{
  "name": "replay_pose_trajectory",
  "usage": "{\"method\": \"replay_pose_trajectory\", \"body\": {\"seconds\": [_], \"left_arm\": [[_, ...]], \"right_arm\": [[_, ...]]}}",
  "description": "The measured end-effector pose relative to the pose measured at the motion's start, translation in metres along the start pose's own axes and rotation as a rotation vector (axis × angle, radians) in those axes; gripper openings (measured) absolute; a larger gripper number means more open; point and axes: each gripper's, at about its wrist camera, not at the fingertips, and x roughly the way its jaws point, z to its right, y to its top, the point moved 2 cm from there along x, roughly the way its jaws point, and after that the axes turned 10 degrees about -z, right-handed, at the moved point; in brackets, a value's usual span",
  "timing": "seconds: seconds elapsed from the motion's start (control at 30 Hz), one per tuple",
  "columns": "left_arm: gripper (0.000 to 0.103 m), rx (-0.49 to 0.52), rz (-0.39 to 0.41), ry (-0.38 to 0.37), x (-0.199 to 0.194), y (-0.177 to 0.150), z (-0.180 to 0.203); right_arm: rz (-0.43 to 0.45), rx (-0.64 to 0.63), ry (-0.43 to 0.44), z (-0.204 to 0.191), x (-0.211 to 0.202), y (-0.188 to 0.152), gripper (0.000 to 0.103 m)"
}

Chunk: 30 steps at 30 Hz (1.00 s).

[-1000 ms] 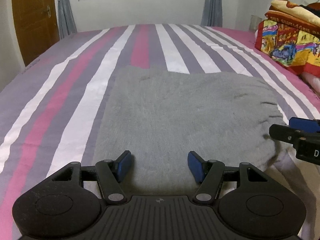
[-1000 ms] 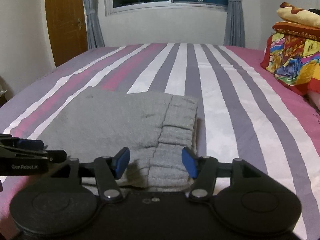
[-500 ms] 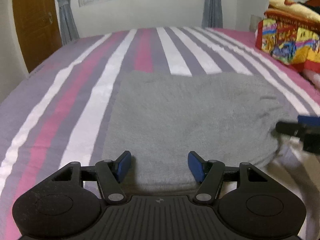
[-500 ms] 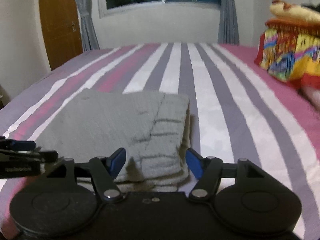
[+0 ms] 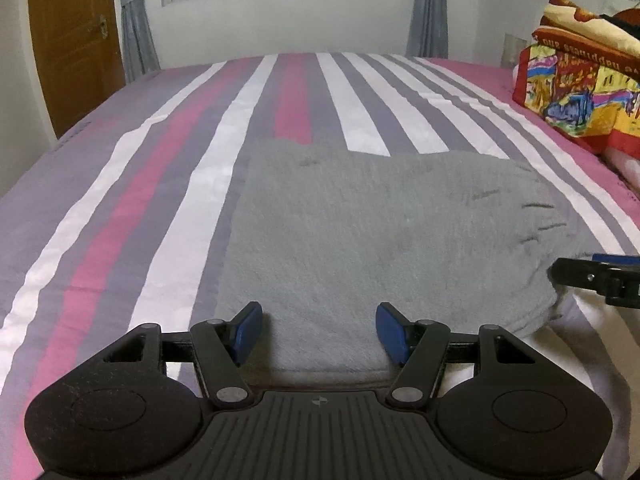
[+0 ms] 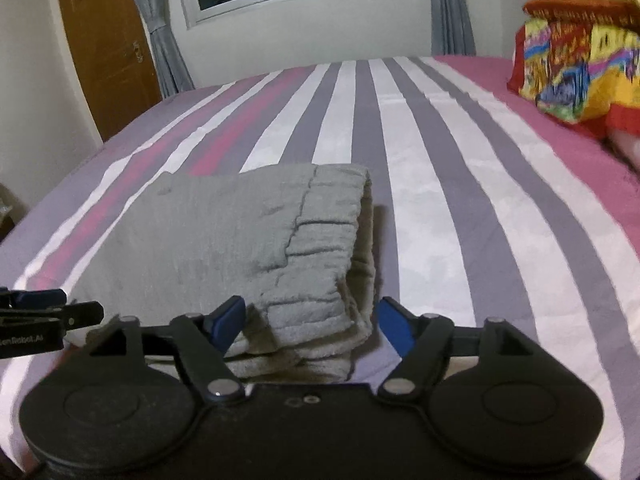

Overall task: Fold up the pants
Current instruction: 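Grasp the sweatpants edge with the right gripper and lift it upright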

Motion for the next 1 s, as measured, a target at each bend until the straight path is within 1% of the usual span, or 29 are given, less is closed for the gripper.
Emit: {"method": "replay_pose_trajectory", "body": {"seconds": [0.1, 0.17, 0.23, 0.33, 0.37, 0.53, 0.57, 0.6, 0.67, 0.7, 0.73, 0.83, 0.87, 0.93, 1.0], "left_arm": [[0.063, -0.04, -0.013, -0.01, 0.002, 0.006, -0.013], [0.064, -0.065, -0.023, -0.017, 0.005, 0.011, -0.023], [0.064, -0.088, -0.035, -0.026, 0.01, 0.016, -0.033], [0.064, -0.109, -0.05, -0.028, 0.019, 0.022, -0.046], [0.065, -0.124, -0.061, -0.043, 0.024, 0.024, -0.052], [0.065, -0.228, -0.135, -0.142, 0.05, 0.027, -0.077], [0.065, -0.25, -0.148, -0.165, 0.055, 0.026, -0.082], [0.065, -0.267, -0.166, -0.189, 0.062, 0.025, -0.086], [0.065, -0.294, -0.196, -0.238, 0.075, 0.023, -0.093], [0.068, -0.317, -0.207, -0.268, 0.081, 0.021, -0.097], [0.068, -0.335, -0.213, -0.301, 0.086, 0.021, -0.099], [0.068, -0.34, -0.228, -0.388, 0.1, 0.022, -0.101], [0.068, -0.343, -0.233, -0.413, 0.104, 0.021, -0.101], [0.067, -0.354, -0.245, -0.473, 0.111, 0.022, -0.099], [0.067, -0.353, -0.247, -0.51, 0.116, 0.024, -0.098]], "right_arm": [[-0.026, 0.062, 0.047, 0.01, 0.001, 0.0, 0.074], [-0.052, 0.122, 0.103, 0.021, 0.005, 0.003, 0.079], [-0.079, 0.185, 0.161, 0.032, 0.011, 0.005, 0.079], [-0.105, 0.242, 0.209, 0.042, 0.019, 0.01, 0.08], [-0.121, 0.254, 0.23, 0.044, 0.023, 0.011, 0.08], [-0.18, 0.329, 0.323, 0.053, 0.041, 0.013, 0.083], [-0.199, 0.355, 0.348, 0.056, 0.046, 0.012, 0.087], [-0.219, 0.382, 0.37, 0.06, 0.051, 0.011, 0.089], [-0.238, 0.409, 0.425, 0.066, 0.059, 0.009, 0.089], [-0.246, 0.417, 0.452, 0.068, 0.062, 0.008, 0.089], [-0.251, 0.42, 0.476, 0.07, 0.065, 0.008, 0.089], [-0.274, 0.42, 0.552, 0.072, 0.074, 0.01, 0.077], [-0.276, 0.42, 0.561, 0.073, 0.075, 0.01, 0.075], [-0.278, 0.409, 0.588, 0.073, 0.081, 0.012, 0.075], [-0.275, 0.401, 0.631, 0.076, 0.083, 0.012, 0.075]]}}
